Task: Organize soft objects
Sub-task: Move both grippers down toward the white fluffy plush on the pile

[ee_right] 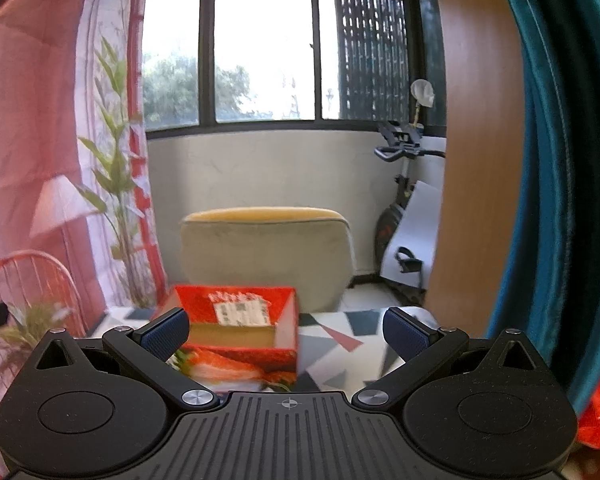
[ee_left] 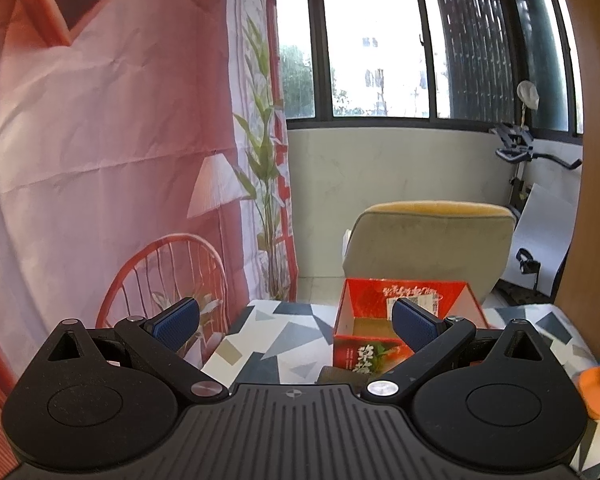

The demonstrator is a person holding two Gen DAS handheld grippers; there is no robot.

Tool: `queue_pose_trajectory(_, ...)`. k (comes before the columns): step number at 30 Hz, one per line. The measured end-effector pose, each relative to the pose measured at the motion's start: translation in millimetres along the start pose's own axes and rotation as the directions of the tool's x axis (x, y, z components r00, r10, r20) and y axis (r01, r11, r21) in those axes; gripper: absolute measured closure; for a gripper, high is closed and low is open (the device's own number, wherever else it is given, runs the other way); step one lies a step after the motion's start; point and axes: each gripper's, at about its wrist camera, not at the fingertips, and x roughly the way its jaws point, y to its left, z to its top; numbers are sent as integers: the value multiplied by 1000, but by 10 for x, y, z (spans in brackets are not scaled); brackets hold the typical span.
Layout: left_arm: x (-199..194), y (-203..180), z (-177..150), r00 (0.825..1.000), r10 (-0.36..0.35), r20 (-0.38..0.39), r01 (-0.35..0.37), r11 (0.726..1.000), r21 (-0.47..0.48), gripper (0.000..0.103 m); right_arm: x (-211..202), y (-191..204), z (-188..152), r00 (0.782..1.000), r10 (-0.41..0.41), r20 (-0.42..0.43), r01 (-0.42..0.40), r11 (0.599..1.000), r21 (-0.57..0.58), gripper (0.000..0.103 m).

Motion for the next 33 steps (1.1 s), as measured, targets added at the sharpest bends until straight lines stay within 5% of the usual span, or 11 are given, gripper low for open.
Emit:
queue_pose_trajectory(5,282,-11,-138,999,34,-18,-34,999,10,0,177,-95,-198,992,65,106,-65,998,-5,0)
queue_pose_trajectory(15,1009,5,-659,985,9,-170,-5,1000,25,0,1067,-164,-883,998,18,-55,-18,1000,8,0)
queue_pose_trajectory(25,1520,-72,-1159,963,-16,-270,31,998,51,1,1620,-143,-1447,975,86,-203,-75,995,58,0)
queue_pose_trajectory(33,1815,-131,-1432,919,-70,-387,88,996,28,6,1989,-234,-1871,947,100,-304,-79,994,80,14)
